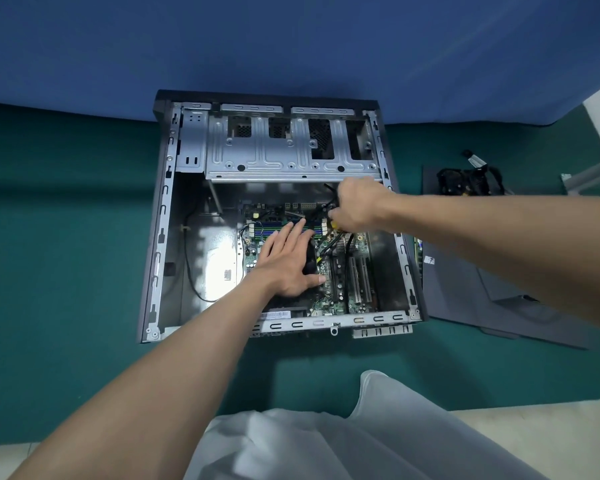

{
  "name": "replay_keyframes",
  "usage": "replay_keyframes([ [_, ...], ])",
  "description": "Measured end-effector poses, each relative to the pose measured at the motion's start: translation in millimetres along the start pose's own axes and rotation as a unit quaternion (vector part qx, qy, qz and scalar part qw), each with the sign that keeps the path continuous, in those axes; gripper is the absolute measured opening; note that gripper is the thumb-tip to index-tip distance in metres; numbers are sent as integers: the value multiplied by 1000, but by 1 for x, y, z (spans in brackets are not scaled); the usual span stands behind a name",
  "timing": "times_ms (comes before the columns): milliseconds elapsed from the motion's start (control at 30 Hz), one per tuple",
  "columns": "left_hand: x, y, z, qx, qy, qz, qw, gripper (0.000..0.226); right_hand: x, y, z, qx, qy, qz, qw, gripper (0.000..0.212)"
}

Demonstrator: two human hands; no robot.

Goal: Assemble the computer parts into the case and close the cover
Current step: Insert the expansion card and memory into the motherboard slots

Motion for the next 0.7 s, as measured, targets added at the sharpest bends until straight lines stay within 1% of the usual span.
replay_keyframes([
  [33,0,0,0,-2,1,2,1000,93,-1,0,6,-44,-96,-28,994,25],
  [67,0,0,0,-3,1,3,1000,93,-1,2,6,-56,-120,-53,990,23],
  [100,1,0,1,-3,1,3,1000,93,0,3,2,-44,-94,-76,992,24],
  [133,1,0,1,-3,2,3,1000,94,1,5,-4,-15,-28,-96,995,27],
  [167,1,0,0,-2,3,3,1000,94,-1,9,-12,23,61,-107,992,29],
  [200,1,0,0,0,2,2,1000,94,-1,13,-19,61,162,-101,980,28],
  [233,1,1,0,2,0,1,1000,94,-2,17,-24,99,272,-68,955,23],
  [267,1,1,0,4,-2,2,1000,95,-3,21,-30,146,378,-14,914,19],
  [300,1,1,1,4,-5,2,1000,96,-5,24,-33,196,458,32,866,20],
  [333,1,1,2,3,-6,1,1000,98,-7,26,-33,235,498,57,833,24],
  [367,1,1,2,3,-7,0,1000,98,-10,26,-30,255,514,64,816,26],
  [400,1,1,3,3,-6,1,1000,98,-11,26,-29,260,516,66,813,27],
  [433,1,2,3,3,-4,2,1000,98,-11,25,-28,250,501,68,826,25],
  [467,2,2,3,1,0,3,1000,97,-9,23,-28,222,466,72,853,23],
  [500,2,2,2,-1,3,2,1000,96,-7,19,-27,177,398,64,898,21],
  [533,1,2,2,-2,5,1,1000,95,-4,14,-24,120,291,40,948,20],
  [567,1,3,2,-2,6,1,1000,94,-2,8,-17,55,170,6,984,17],
  [600,1,2,2,-4,7,1,1000,94,-1,5,-12,1,66,-25,998,17],
  [633,2,2,2,-5,6,2,1000,94,1,4,-11,-25,13,-48,998,18],
  [667,2,2,3,-6,5,3,1000,94,2,4,-12,-23,22,-63,997,21],
  [700,3,2,3,-5,4,2,1000,94,2,7,-16,-5,63,-76,995,24],
])
Point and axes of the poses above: each hand's wrist, its own y-axis away from the middle knuckle, its own x-axis out of the back of the hand, z = x × y, the point moved 4 cm from there along -y, towards the middle knuckle, and after that the axes turned 12 degrees about -z, right-handed, at the moved point
